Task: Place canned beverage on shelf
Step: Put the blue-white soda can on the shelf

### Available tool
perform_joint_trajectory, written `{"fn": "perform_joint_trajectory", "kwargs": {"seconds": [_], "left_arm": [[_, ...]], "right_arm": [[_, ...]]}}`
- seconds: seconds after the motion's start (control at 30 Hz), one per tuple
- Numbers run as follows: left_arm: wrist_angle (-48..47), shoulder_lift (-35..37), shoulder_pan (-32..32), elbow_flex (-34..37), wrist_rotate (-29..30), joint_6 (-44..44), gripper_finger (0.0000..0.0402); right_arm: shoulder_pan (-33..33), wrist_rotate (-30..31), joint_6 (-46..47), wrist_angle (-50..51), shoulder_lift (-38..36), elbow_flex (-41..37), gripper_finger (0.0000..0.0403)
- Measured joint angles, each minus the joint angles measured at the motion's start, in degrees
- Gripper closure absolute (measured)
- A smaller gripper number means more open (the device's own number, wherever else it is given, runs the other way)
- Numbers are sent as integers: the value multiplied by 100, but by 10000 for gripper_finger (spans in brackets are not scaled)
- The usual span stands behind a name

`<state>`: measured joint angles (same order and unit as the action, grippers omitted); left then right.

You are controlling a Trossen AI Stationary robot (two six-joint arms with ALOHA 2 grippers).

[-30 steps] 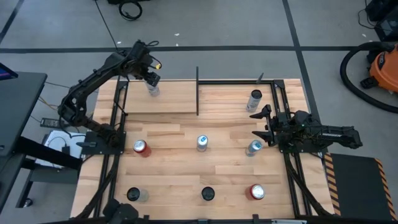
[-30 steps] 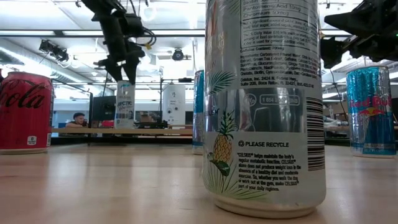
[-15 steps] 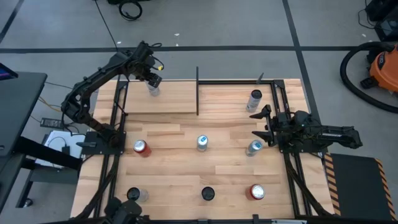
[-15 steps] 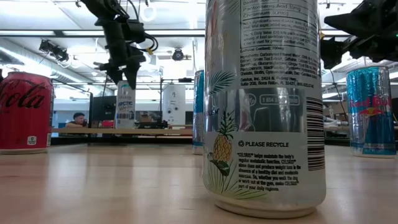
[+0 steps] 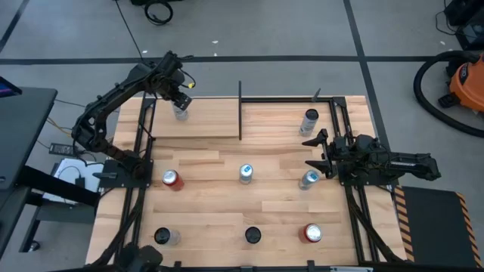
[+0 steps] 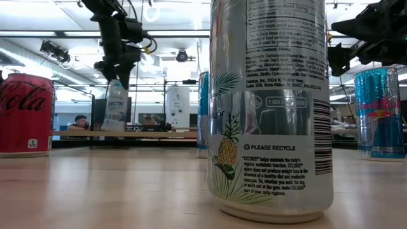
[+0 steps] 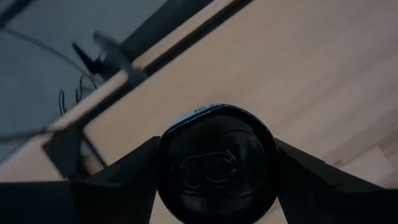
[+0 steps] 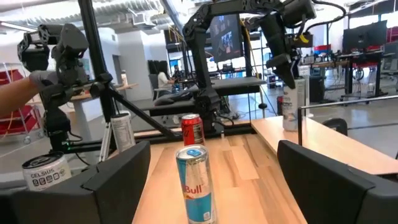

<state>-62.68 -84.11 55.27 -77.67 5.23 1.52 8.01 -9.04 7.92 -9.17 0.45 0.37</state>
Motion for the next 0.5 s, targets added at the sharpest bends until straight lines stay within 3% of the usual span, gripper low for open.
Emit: {"fn": "perform_joint_trajectory", "kwargs": {"seconds": [0.2,0.5], "left_arm": [[-296,82,375,-2,26,-195,136],[185,93,817,-14,-174,-87,137]], "right_arm": [[0,-2,116,0,0,0,42],[0,-4,20,0,0,1,42]]}}
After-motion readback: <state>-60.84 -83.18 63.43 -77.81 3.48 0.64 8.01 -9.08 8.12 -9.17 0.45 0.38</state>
